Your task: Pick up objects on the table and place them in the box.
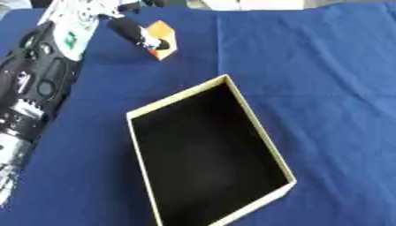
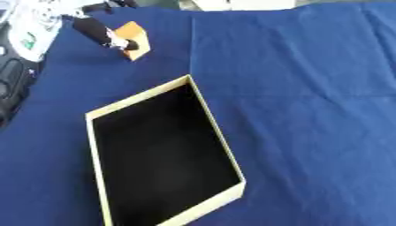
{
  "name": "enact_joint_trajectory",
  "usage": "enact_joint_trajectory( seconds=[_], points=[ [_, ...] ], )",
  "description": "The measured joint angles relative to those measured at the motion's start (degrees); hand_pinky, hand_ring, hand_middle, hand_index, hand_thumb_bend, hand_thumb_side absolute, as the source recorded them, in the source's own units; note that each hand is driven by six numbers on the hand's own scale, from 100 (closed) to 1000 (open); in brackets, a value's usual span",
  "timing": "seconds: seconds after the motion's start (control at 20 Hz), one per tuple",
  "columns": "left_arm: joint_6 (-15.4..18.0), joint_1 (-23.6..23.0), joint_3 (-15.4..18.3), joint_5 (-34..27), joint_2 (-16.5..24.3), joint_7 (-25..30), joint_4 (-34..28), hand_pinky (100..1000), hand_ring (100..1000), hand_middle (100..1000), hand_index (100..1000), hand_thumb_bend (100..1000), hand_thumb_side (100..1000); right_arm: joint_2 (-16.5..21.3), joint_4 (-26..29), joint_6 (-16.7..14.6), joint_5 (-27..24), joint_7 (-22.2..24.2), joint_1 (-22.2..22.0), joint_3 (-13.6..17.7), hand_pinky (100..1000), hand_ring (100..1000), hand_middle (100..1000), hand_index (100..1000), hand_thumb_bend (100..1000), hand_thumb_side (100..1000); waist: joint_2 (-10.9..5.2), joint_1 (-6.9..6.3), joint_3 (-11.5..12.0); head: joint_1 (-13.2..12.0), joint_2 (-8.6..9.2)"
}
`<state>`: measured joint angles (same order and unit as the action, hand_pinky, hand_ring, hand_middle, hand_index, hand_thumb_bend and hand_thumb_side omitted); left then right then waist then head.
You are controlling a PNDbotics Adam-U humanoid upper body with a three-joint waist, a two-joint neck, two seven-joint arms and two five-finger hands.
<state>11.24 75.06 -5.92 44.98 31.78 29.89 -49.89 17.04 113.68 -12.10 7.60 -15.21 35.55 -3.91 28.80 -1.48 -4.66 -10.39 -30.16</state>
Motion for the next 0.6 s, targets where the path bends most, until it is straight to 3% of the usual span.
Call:
enact_joint_trajectory(
  seconds=[0.6],
  points=[
    [-0.9,-0.2,0.5,3.8,-0.5,-0.3,1.9,843,961,885,907,594,471,0.0,0.0,0.0,-0.6,0.1,0.2,0.0,763,749,500,717,100,825,1.54,-0.37,-0.6,-0.6,1.20]
  ],
)
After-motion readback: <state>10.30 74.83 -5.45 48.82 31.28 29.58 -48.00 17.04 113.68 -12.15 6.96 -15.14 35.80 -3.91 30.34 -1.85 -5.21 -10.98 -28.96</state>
